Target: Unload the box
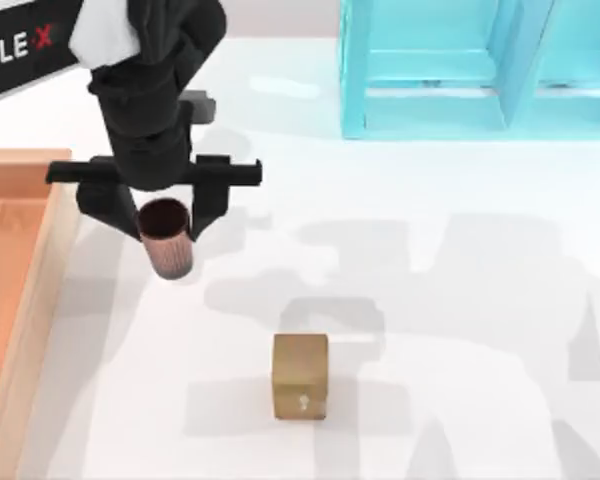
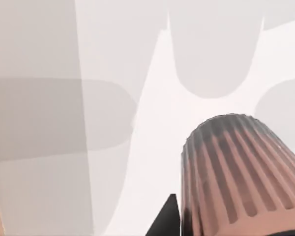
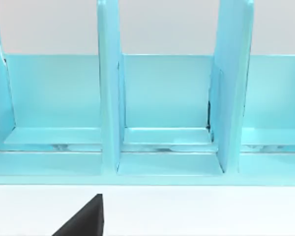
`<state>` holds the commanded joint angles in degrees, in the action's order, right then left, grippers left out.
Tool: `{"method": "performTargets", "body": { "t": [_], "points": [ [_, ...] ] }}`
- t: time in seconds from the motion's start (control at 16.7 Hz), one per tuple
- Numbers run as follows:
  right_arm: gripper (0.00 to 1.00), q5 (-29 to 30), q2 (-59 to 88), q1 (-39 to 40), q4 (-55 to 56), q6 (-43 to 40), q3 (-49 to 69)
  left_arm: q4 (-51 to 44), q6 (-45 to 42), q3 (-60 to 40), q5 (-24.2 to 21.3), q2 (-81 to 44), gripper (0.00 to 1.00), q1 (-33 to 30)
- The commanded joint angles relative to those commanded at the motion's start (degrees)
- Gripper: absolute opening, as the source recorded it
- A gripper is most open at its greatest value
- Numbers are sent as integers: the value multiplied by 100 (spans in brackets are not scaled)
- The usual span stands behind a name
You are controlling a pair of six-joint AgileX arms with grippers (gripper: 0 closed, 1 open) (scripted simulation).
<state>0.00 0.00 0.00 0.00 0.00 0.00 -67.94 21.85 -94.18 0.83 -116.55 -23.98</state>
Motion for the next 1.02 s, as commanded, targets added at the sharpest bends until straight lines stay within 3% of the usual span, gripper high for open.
{"method": "performTargets", "body": {
  "t": [0.36,0.66,1.02],
  "points": [
    [100,0,0,0,0,0,0,832,-2,631,-3,-181,0,6],
    [100,0,0,0,0,0,0,930,-2,719,-4,-206,0,7],
    [100,0,0,0,0,0,0,930,-2,719,-4,-206,45,7]
  ]
}}
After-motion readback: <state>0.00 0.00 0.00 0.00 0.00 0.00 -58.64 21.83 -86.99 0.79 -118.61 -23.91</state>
